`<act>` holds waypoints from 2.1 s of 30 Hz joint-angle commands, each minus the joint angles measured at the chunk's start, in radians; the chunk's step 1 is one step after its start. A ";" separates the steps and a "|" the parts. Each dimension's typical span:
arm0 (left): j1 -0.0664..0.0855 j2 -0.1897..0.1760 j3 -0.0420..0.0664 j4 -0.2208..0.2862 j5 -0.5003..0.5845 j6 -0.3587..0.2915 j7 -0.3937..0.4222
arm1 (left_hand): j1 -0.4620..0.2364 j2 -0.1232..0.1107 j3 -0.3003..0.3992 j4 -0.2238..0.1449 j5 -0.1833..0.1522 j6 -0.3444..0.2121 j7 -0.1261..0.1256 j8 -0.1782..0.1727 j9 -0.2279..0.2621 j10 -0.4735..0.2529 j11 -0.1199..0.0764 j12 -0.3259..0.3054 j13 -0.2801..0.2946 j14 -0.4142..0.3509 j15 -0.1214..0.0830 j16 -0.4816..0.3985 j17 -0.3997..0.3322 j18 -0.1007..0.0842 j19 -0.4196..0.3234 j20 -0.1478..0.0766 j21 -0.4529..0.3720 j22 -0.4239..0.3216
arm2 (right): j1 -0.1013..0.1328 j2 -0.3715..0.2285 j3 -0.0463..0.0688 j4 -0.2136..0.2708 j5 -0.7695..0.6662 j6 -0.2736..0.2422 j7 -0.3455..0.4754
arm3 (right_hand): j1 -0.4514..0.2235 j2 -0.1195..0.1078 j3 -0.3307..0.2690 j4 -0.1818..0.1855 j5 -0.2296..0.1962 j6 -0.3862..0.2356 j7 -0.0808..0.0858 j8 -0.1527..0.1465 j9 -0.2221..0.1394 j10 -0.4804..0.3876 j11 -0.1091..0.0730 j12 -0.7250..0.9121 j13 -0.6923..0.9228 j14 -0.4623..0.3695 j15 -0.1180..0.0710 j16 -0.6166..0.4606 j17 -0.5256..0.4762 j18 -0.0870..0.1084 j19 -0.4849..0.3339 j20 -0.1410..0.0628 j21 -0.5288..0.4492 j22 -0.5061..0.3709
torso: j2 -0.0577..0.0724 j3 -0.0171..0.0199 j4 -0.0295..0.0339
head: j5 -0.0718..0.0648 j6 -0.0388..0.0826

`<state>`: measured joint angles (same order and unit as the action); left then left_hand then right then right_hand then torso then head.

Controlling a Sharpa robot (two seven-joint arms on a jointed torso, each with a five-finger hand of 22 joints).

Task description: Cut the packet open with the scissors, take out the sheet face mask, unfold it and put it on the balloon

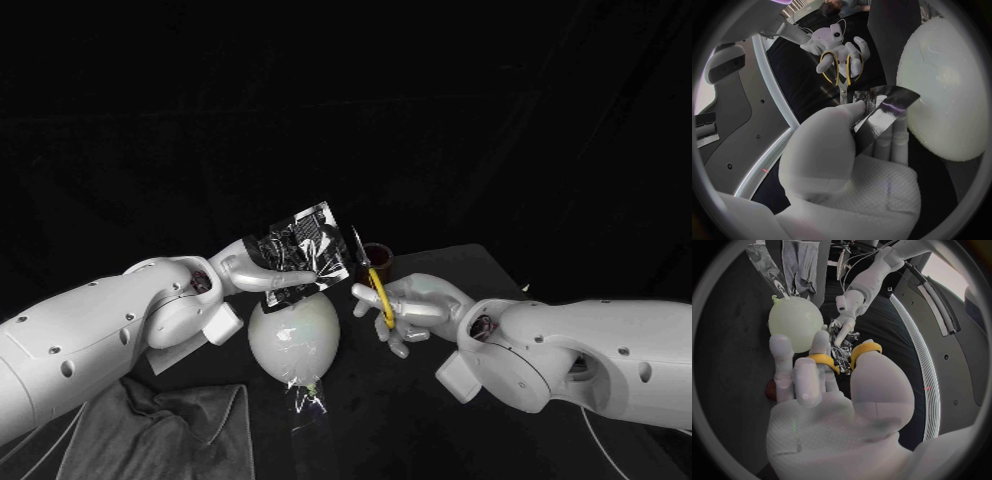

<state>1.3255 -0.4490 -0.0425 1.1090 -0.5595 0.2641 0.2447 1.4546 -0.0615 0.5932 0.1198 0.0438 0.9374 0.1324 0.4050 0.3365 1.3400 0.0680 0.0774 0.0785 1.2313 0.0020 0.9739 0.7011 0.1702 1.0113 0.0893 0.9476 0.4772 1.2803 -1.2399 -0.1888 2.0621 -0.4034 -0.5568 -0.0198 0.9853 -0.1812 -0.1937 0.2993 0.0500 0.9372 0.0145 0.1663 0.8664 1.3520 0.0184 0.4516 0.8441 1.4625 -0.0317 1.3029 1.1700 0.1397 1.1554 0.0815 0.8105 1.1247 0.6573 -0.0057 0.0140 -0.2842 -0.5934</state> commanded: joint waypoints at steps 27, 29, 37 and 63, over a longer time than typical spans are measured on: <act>0.001 0.009 0.001 0.008 -0.041 0.025 0.000 | 0.000 0.007 -0.003 -0.007 0.004 0.002 0.008 0.004 0.124 0.004 -0.001 -0.003 0.001 0.000 -0.005 -0.003 -0.002 0.012 -0.006 0.001 0.005 0.002 | 0.001 0.030 0.001 0.017 0.002 0.145 -0.072 | -0.086 -0.093 -0.072 0.004 0.009 -0.152 0.133 -0.054 -0.031 0.013 0.041 -0.129 -0.102 -0.038 0.021 -0.077 -0.085 0.036 -0.065 0.017 -0.134 -0.084 | 0.001 -0.0012 0.0006 | 0.012 0.004; 0.001 0.008 0.001 0.011 -0.052 0.027 0.001 | 0.000 0.007 -0.003 -0.008 0.004 0.002 0.008 0.004 0.125 0.004 -0.001 -0.003 0.001 0.000 -0.004 -0.003 -0.003 0.012 -0.007 0.001 0.006 0.003 | 0.003 0.031 0.001 0.016 0.002 0.148 -0.075 | -0.086 -0.087 -0.068 0.004 0.009 -0.149 0.132 -0.054 -0.032 0.018 0.040 -0.130 -0.104 -0.036 0.020 -0.075 -0.081 0.036 -0.064 0.017 -0.134 -0.085 | 0.000 -0.0015 0.0006 | 0.013 0.003; 0.001 0.002 0.001 0.019 -0.074 0.049 0.004 | 0.000 0.007 -0.003 -0.008 0.004 0.002 0.008 0.004 0.125 0.004 -0.001 -0.003 0.001 0.000 -0.004 -0.003 -0.003 0.012 -0.007 0.001 0.006 0.003 | 0.016 0.020 0.001 0.011 0.003 0.159 -0.082 | -0.088 -0.080 -0.062 0.004 0.008 -0.142 0.130 -0.054 -0.032 0.026 0.038 -0.132 -0.106 -0.035 0.019 -0.074 -0.080 0.036 -0.061 0.016 -0.133 -0.084 | 0.000 -0.0006 0.0011 | 0.011 0.006; 0.001 0.001 0.001 0.027 -0.152 0.052 0.032 | 0.000 0.007 -0.004 -0.009 0.004 0.002 0.008 0.004 0.126 0.004 -0.001 -0.003 0.001 0.001 -0.004 -0.002 -0.002 0.012 -0.007 0.001 0.007 0.004 | 0.031 0.017 0.001 0.004 0.003 0.216 -0.111 | -0.087 -0.063 -0.048 0.003 0.006 -0.135 0.129 -0.055 -0.034 0.034 0.037 -0.137 -0.110 -0.034 0.018 -0.074 -0.078 0.036 -0.058 0.015 -0.133 -0.086 | -0.001 -0.0009 -0.0020 | 0.011 -0.001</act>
<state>1.3264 -0.4512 -0.0421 1.1339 -0.6931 0.2996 0.2590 1.4513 -0.0648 0.5903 0.1172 0.0438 0.9370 0.1322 0.4058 0.3366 1.3398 0.0682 0.0774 0.0785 1.2329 0.0048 0.9739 0.6991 0.1717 1.0113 0.0896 0.9512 0.4807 1.3107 -1.2249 -0.1887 2.0627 -0.3982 -0.3778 -0.1252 0.8988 -0.2482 -0.2450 0.3022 0.0544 0.9332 0.0106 0.1135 0.8326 1.3283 0.0425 0.3113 0.7347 1.4271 -0.0106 1.2258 1.0913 0.1618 1.0960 0.0987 0.6787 1.0382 0.6567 -0.0063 0.0121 -0.2733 -0.5946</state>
